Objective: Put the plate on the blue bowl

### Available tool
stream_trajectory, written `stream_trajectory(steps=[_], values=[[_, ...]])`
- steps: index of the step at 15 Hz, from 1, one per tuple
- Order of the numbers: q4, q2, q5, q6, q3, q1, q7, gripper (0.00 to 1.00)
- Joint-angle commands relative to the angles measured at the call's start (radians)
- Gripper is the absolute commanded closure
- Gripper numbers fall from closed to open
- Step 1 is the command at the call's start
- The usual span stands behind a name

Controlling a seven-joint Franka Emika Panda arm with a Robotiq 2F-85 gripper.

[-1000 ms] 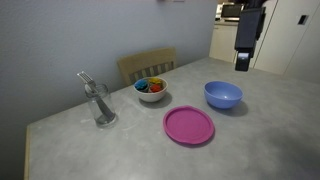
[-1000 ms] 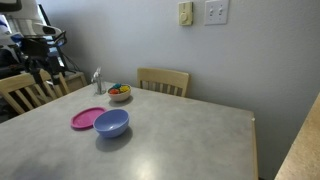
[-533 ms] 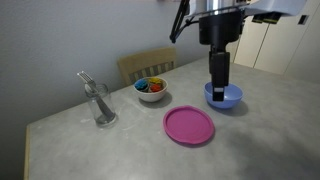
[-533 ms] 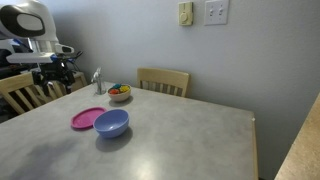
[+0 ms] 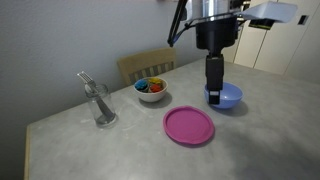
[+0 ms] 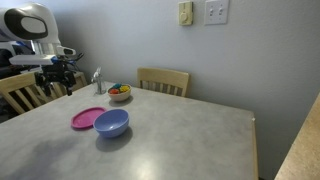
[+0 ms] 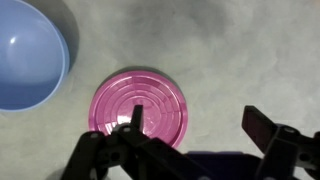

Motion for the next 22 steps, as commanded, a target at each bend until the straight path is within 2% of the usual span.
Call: stream_trajectory(steps=[1, 5, 9, 11, 12, 16, 19, 22], values=[[0.090, 0.126, -0.011, 0.016, -0.004, 0.001, -0.017, 0.00], [0.214, 0.264, -0.003, -0.010, 0.012, -0.001, -0.106, 0.00], [0.325, 0.379, -0.003, -0.004, 0.025, 0.018, -0.122, 0.00], [0.342, 0.407, -0.001, 0.024, 0.026, 0.027, -0.103, 0.00], [0.305, 0.372, -0.002, 0.009, 0.024, 0.023, -0.101, 0.00], [0.320, 0.388, -0.011, 0.006, 0.020, 0.033, -0.088, 0.00], [0.367, 0.436, 0.017, -0.036, 0.019, 0.041, -0.030, 0.00], [0.398, 0.481, 0.017, -0.069, 0.027, 0.036, -0.056, 0.00]])
